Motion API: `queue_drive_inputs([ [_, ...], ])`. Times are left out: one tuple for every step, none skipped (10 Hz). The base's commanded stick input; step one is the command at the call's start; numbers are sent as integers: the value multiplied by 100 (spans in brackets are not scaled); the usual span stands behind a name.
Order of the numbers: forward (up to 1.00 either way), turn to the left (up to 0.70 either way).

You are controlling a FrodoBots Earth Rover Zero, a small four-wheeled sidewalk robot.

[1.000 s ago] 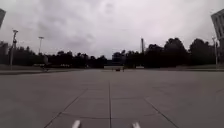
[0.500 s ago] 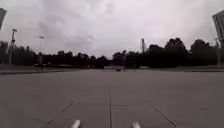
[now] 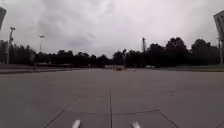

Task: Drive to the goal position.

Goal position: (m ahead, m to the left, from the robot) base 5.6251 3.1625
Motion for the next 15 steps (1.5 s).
queue_drive_inputs([
  [70,-29],
  [70,-27],
  [70,-9],
  [70,0],
  [70,0],
  [70,0],
  [70,0],
  [70,0],
  [70,0],
  [70,0],
  [70,0],
  [70,0],
  [70,0],
  [70,0],
  [70,0],
])
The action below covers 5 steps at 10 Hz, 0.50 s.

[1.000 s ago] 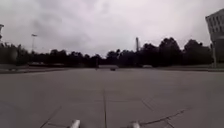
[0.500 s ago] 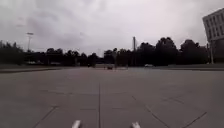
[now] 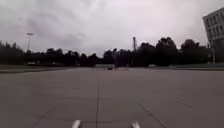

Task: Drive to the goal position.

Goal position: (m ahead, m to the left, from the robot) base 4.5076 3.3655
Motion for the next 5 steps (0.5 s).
queue_drive_inputs([
  [70,0],
  [70,0],
  [70,0],
  [70,0],
  [70,0],
])
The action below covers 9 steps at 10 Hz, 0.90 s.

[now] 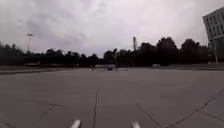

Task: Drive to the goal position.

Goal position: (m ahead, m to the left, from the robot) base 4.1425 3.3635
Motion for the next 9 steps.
queue_drive_inputs([
  [70,0],
  [70,0],
  [70,0],
  [70,0],
  [70,0],
  [70,0],
  [70,0],
  [70,0],
  [70,0],
])
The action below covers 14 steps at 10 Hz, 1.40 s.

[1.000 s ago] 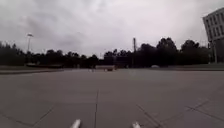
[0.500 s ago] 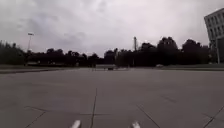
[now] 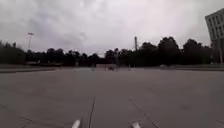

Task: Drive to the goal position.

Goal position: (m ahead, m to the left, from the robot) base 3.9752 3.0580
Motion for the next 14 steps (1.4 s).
queue_drive_inputs([
  [70,0],
  [70,0],
  [70,0],
  [70,0],
  [70,0],
  [70,0],
  [70,0],
  [70,0],
  [70,0],
  [70,0],
  [70,0],
  [70,0],
  [70,0],
  [70,0],
])
